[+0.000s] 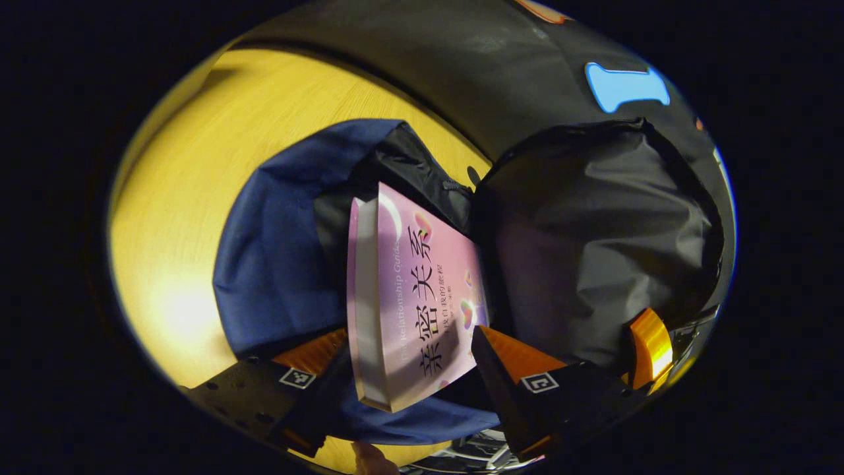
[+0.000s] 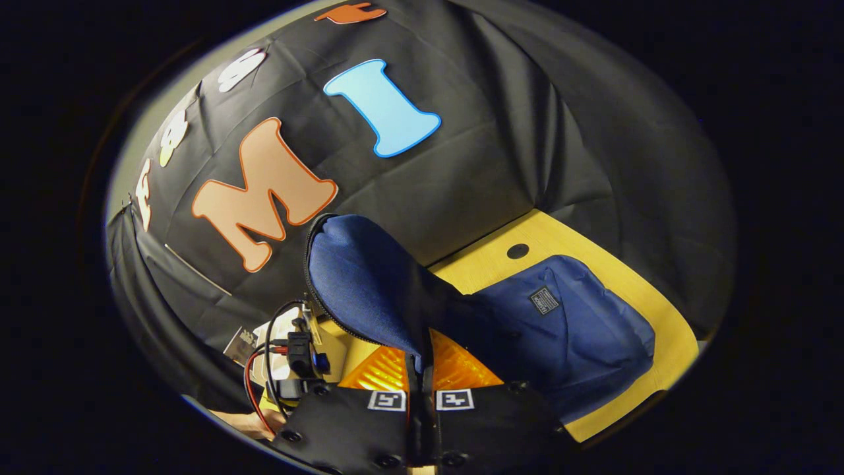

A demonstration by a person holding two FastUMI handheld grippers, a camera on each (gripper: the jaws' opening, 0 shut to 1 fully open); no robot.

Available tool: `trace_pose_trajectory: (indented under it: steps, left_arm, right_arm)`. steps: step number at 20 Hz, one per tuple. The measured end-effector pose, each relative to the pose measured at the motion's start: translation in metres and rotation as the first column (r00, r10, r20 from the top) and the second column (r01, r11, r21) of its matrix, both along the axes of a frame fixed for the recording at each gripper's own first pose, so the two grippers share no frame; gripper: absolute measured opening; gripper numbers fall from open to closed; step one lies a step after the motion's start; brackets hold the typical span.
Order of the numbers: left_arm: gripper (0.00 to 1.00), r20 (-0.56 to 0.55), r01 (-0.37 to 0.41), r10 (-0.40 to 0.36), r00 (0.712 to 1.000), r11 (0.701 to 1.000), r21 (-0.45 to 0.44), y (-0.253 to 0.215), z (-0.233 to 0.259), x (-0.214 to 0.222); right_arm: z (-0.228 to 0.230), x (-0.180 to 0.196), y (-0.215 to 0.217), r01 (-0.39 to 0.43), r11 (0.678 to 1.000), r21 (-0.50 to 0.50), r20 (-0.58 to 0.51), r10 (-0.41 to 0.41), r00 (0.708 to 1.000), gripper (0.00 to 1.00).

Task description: Open the schoolbag, grab two books from the bookshelf and put them into the schoolbag.

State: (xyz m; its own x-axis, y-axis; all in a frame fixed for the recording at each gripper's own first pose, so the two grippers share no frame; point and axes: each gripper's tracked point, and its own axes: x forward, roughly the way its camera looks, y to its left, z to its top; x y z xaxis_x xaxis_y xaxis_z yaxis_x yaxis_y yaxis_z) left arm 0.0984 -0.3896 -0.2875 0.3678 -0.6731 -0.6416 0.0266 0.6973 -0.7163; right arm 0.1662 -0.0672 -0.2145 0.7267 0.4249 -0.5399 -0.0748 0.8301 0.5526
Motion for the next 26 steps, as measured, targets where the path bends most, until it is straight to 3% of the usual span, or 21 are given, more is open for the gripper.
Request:
trace_pose_trajectory:
  steps: [4, 6, 8, 9, 14, 18, 22, 26]
  left_arm:
    - [0.96, 0.123, 0.064, -0.077, 0.989, 0.992, 0.104, 0.025, 0.041, 0.002]
    - [0.97, 0.22, 0.082, -0.123, 0.968, 0.979, 0.186, 0.049, 0.046, 0.002]
    - [0.92, 0.295, 0.078, -0.154, 0.943, 0.965, 0.252, 0.075, 0.056, 0.004]
    - [0.96, 0.322, 0.07, -0.158, 0.933, 0.96, 0.27, 0.087, 0.065, 0.006]
    - [0.96, 0.45, 0.019, -0.189, 0.873, 0.934, 0.356, 0.156, 0.103, -0.003]
    - [0.96, 0.532, -0.06, -0.18, 0.827, 0.914, 0.402, 0.216, 0.133, -0.012]
    - [0.96, 0.587, -0.174, -0.112, 0.802, 0.896, 0.409, 0.276, 0.161, -0.022]
    - [0.95, 0.636, -0.296, -0.046, 0.771, 0.857, 0.421, 0.335, 0.182, -0.03]
  right_arm:
    - [-0.001, -0.004, -0.002, -0.001, 1.0, 0.006, -0.004, 0.001, 1.0, 0.03]
    - [-0.003, -0.004, -0.002, 0.003, 1.0, 0.012, -0.006, -0.003, 1.0, 0.03]
    - [-0.004, -0.005, -0.001, 0.005, 1.0, 0.013, -0.006, -0.005, 1.0, 0.02]
    - [-0.005, -0.005, -0.001, 0.009, 1.0, 0.013, -0.005, -0.009, 1.0, 0.03]
    - [-0.008, -0.005, 0.002, 0.01, 1.0, 0.009, -0.004, -0.01, 1.0, 0.03]
    - [-0.007, -0.005, 0.002, 0.008, 1.0, 0.0, -0.003, -0.008, 1.0, 0.04]
    - [-0.007, -0.005, 0.001, 0.018, 1.0, 0.001, -0.007, -0.018, 1.0, 0.03]
    - [-0.007, -0.005, 0.002, 0.015, 1.0, -0.008, -0.005, -0.015, 1.0, 0.03]
